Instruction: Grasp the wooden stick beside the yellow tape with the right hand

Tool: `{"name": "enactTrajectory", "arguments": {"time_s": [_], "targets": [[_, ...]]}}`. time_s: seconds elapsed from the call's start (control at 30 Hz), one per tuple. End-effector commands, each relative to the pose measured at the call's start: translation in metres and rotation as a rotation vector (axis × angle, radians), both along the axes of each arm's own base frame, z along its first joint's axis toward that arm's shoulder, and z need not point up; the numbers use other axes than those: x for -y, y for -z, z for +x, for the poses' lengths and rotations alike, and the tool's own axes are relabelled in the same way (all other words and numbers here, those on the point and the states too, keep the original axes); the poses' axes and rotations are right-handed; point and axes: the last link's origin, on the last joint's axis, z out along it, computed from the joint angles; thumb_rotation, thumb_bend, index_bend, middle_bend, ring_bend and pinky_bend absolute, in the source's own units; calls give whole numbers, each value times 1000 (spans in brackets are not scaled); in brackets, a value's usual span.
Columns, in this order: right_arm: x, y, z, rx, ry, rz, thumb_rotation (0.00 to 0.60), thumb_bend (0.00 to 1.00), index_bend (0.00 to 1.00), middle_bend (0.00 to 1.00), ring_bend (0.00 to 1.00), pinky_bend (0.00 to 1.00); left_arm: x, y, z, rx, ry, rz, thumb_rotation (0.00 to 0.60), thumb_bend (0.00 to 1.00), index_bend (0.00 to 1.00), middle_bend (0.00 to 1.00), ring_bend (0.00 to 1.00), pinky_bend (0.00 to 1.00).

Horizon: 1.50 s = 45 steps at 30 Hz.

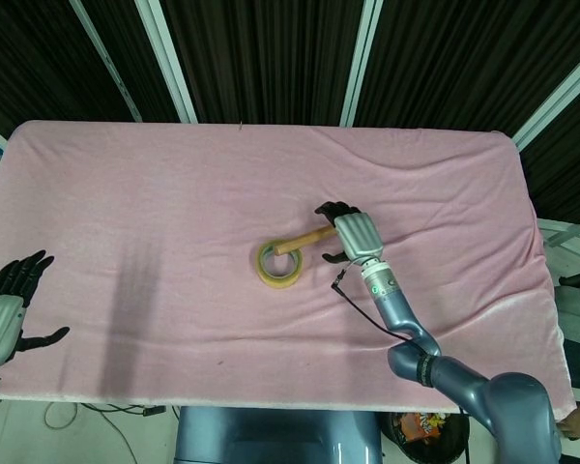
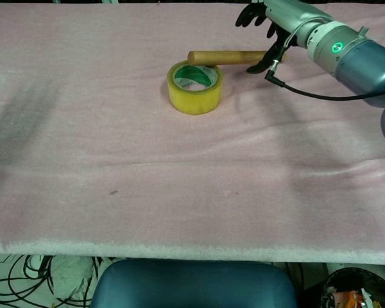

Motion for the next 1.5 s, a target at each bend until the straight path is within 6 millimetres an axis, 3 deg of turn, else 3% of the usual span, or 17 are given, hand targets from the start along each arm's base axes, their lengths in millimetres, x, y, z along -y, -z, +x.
{"name": "enactTrajectory", "arguments": {"time_s": [0.03,0.4,0.57,0.73,0.9,1.1,1.17,1.27,1.5], "targets": [[3,18,6,0,-1,41,600,200,262,237,212,314,-1,0,0,3,-3,1,600,0,0,0,0,0],[12,44,22,9,1,85,600,270,388,326,288,397,-3,0,-2,9,-22,0,600,0,0,0,0,0],[13,51,27,12,-1,92,600,591,602,525,476,558,-4,0,-2,14,-28,-1,600,0,0,0,0,0],[15,44,30,38,-33,60,600,715,738,652,604,632,-4,-1,-2,20,-26,-2,600,0,0,0,0,0],[21,22,39,92,-96,-18,600,773,765,672,622,633,-2,-1,0,30,-20,-2,600,0,0,0,0,0],[21,-14,41,158,-171,-125,600,922,770,677,627,633,-1,-2,2,36,-4,1,600,0,0,0,0,0],[14,-31,36,177,-203,-161,600,985,770,680,632,633,0,-2,3,41,3,3,600,0,0,0,0,0],[-2,-53,26,208,-233,-198,600,1000,770,694,650,666,1,-2,4,43,13,6,600,0,0,0,0,0],[-54,-93,0,212,-210,-197,600,1000,770,788,848,894,5,-2,6,40,38,14,600,0,0,0,0,0]]}}
